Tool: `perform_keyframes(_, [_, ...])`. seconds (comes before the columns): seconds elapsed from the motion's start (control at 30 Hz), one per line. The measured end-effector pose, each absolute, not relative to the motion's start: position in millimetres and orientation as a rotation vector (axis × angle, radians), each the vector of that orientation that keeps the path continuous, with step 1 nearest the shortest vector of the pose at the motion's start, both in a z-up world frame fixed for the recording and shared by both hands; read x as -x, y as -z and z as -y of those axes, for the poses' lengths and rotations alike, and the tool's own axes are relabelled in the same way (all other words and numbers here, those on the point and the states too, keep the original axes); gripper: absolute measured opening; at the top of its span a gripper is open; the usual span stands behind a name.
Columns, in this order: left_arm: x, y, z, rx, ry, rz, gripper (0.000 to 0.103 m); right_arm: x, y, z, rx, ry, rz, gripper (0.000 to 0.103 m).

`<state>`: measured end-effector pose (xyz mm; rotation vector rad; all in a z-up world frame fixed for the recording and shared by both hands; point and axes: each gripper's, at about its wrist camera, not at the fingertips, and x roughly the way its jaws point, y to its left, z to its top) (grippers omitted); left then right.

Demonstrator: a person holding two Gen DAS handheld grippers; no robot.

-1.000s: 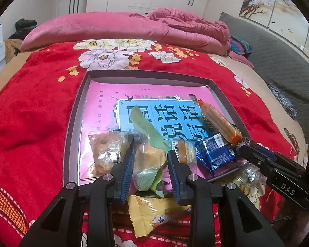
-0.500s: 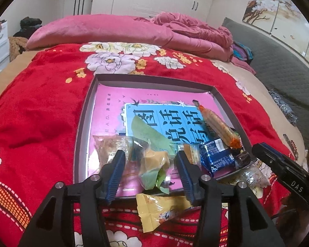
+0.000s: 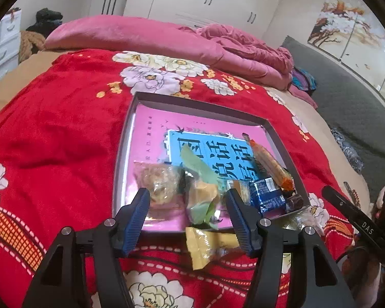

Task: Organize snacks
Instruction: 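Lower the chocolate roll into the tray while the left tool drops the green bag there, then grasp the clear pastry bag with the right tool while the left tool grasps the yellow wafer packet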

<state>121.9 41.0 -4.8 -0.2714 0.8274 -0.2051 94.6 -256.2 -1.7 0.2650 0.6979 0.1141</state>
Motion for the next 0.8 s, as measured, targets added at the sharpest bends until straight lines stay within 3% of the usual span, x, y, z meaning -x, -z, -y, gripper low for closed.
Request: perform_keyframes(0.8, [-72,4,-41,0.340,0.252,-0.884,0.068,-62,19,270,-0.347,-0.130,-0.812,0.066])
